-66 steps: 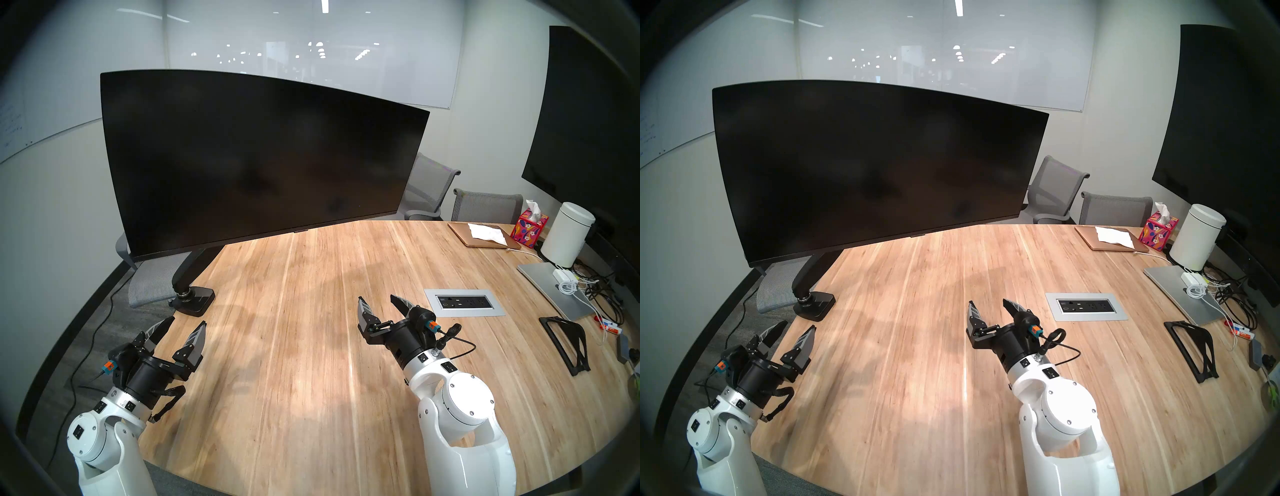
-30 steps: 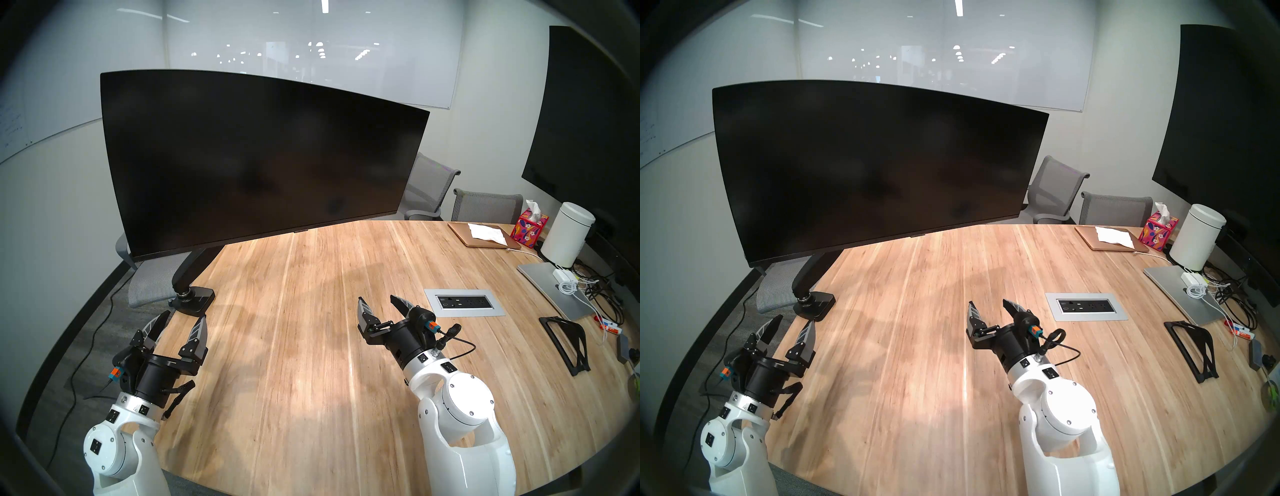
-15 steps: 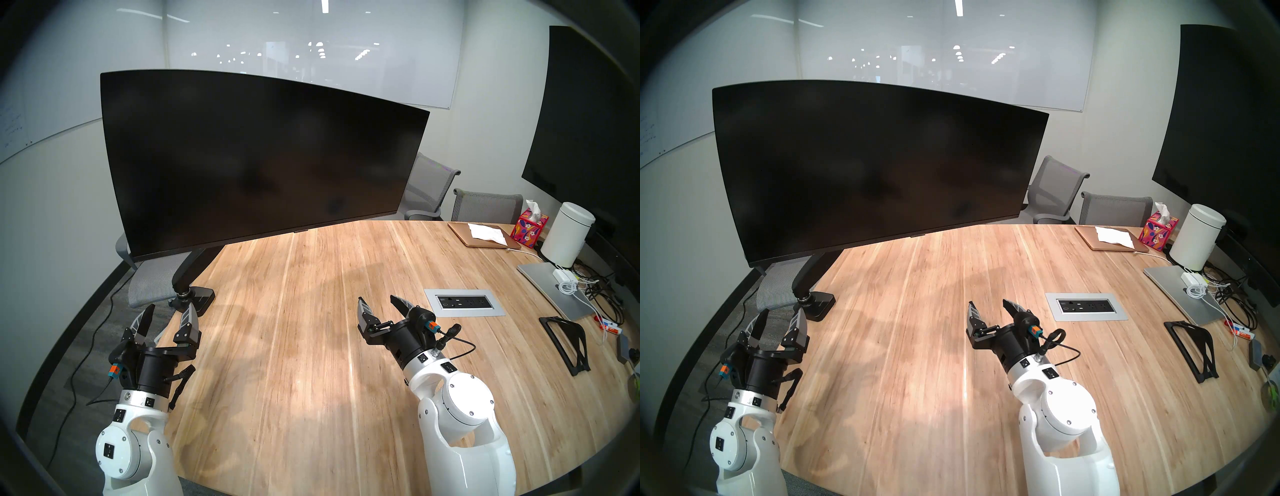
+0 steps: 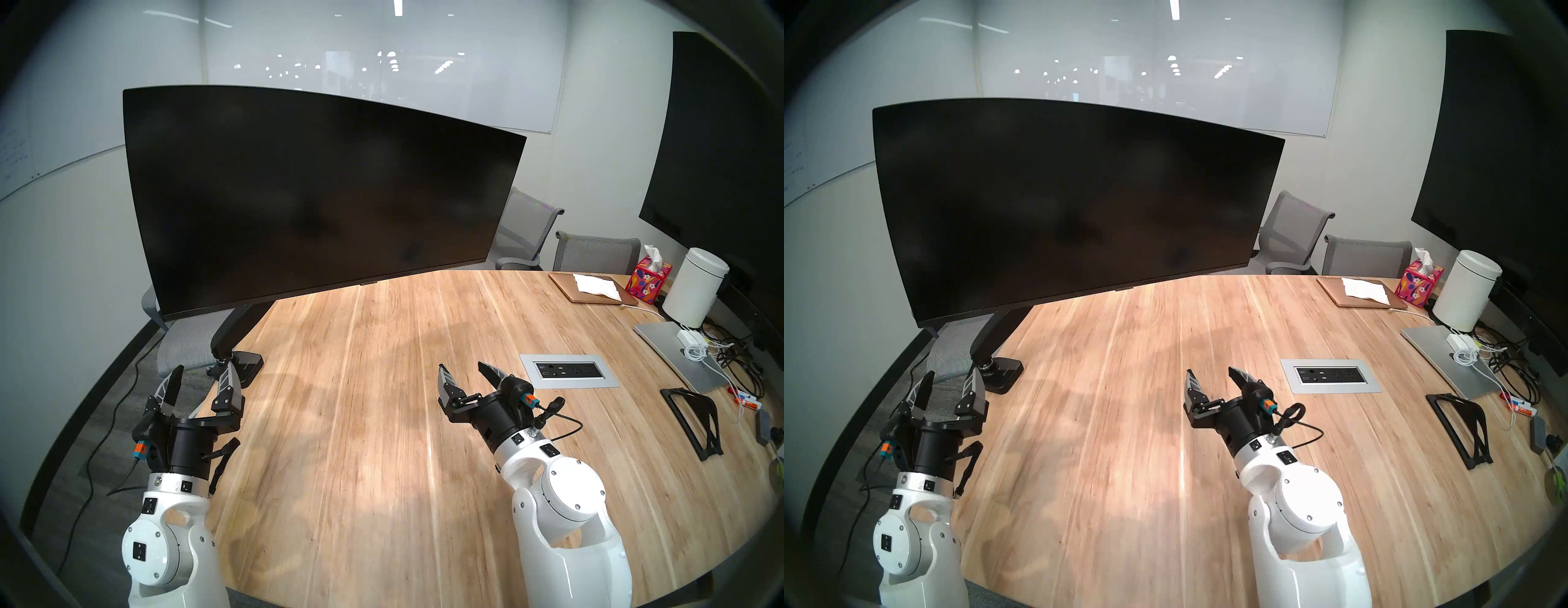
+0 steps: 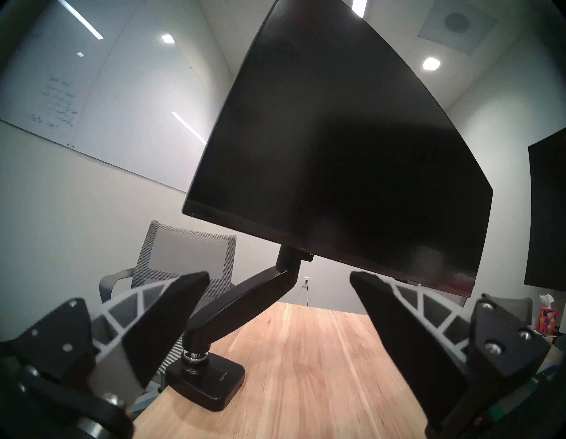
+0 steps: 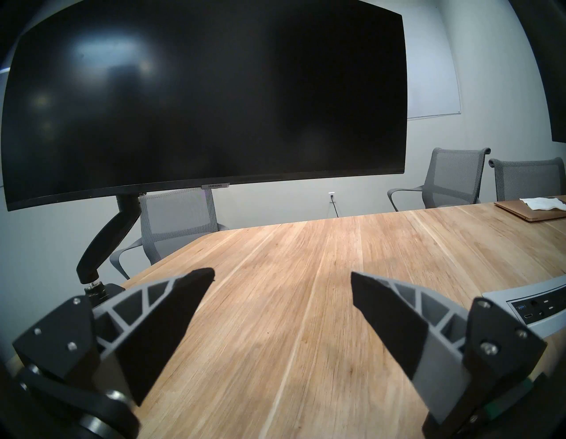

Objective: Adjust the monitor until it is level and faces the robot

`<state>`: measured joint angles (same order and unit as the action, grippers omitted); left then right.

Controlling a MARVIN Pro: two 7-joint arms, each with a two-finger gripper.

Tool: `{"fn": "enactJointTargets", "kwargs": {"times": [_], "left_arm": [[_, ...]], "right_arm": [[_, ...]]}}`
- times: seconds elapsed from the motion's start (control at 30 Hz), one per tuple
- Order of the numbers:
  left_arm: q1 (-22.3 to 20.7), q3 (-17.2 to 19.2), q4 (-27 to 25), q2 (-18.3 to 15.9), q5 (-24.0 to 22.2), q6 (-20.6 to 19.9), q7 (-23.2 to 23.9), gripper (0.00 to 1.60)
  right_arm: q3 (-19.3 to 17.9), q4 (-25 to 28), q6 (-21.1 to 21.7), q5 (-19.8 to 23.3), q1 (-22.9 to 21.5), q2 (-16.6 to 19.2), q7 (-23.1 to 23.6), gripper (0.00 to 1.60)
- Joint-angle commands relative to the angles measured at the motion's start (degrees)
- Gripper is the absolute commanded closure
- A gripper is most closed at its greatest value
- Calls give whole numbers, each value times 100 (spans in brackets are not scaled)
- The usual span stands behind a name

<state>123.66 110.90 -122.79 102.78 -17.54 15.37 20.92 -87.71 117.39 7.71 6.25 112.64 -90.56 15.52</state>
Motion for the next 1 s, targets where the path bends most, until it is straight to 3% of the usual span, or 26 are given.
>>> {"fn": "enactJointTargets", "kwargs": {"times": [0.0, 0.43, 0.97], "left_arm": [[-72, -15, -178, -51, -34, 80, -46, 0], [-468, 163, -145, -204, -147, -232, -249, 0], [-465, 9, -228, -219, -14, -344, -265, 0]], "right_arm": [[-1, 111, -16, 4, -16, -2, 3, 0], [-1, 110, -16, 4, -16, -2, 3, 0], [-1, 111, -16, 4, -15, -2, 3, 0]]}}
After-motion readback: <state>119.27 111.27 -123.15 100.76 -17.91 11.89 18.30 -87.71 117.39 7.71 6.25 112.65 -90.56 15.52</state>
